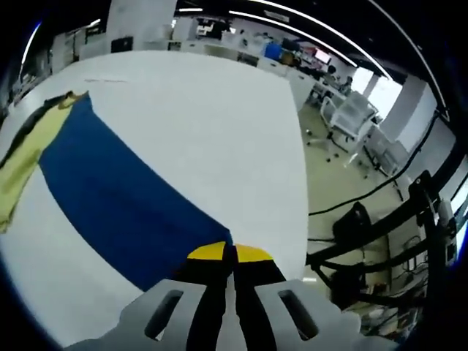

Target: Fold the garment on the visible template until the final outline fits inside the template.

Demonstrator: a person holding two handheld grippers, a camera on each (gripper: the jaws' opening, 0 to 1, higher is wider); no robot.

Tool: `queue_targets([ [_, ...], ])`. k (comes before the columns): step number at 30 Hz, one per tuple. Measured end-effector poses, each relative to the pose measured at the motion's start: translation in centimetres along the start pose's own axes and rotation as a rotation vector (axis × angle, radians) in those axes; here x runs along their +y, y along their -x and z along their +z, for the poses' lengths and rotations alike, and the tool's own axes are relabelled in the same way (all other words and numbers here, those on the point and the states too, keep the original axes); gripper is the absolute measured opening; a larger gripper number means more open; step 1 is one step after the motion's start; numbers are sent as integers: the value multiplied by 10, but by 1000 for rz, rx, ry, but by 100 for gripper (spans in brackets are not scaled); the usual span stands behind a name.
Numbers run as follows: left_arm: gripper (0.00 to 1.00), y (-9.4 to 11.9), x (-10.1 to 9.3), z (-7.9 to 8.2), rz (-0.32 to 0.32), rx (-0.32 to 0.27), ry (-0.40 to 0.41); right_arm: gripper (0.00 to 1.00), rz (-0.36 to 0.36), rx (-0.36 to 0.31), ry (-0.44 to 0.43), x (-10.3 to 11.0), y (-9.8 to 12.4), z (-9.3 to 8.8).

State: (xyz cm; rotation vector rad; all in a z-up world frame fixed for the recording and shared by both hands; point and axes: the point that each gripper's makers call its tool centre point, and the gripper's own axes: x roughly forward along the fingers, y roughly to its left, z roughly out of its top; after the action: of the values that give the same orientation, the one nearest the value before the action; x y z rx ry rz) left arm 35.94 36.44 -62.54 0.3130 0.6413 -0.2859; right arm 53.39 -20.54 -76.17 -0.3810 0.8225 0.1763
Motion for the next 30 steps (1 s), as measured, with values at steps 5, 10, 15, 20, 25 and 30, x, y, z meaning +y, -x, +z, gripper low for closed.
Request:
queue_targets([
  [5,97,-2,1,7,5,-17,-16,3,7,7,0,-1,1,-3],
  [10,97,-5,0,10,0,-25,-14,3,9,7,-7,0,3,-6],
  [15,97,-7,-1,8,-7,-15,-15,3,15,10,-16,-2,5,-10],
  [20,96,-9,-1,8,-11,-17,-14,6,14,2,15,-1,9,-11],
  [25,96,-9,-1,5,-13,-22,-5,14,28,2,40,2,14,-11],
  [30,97,-8,1,3,-13,-28,-3,24,37,-10,48,1,21,-7],
])
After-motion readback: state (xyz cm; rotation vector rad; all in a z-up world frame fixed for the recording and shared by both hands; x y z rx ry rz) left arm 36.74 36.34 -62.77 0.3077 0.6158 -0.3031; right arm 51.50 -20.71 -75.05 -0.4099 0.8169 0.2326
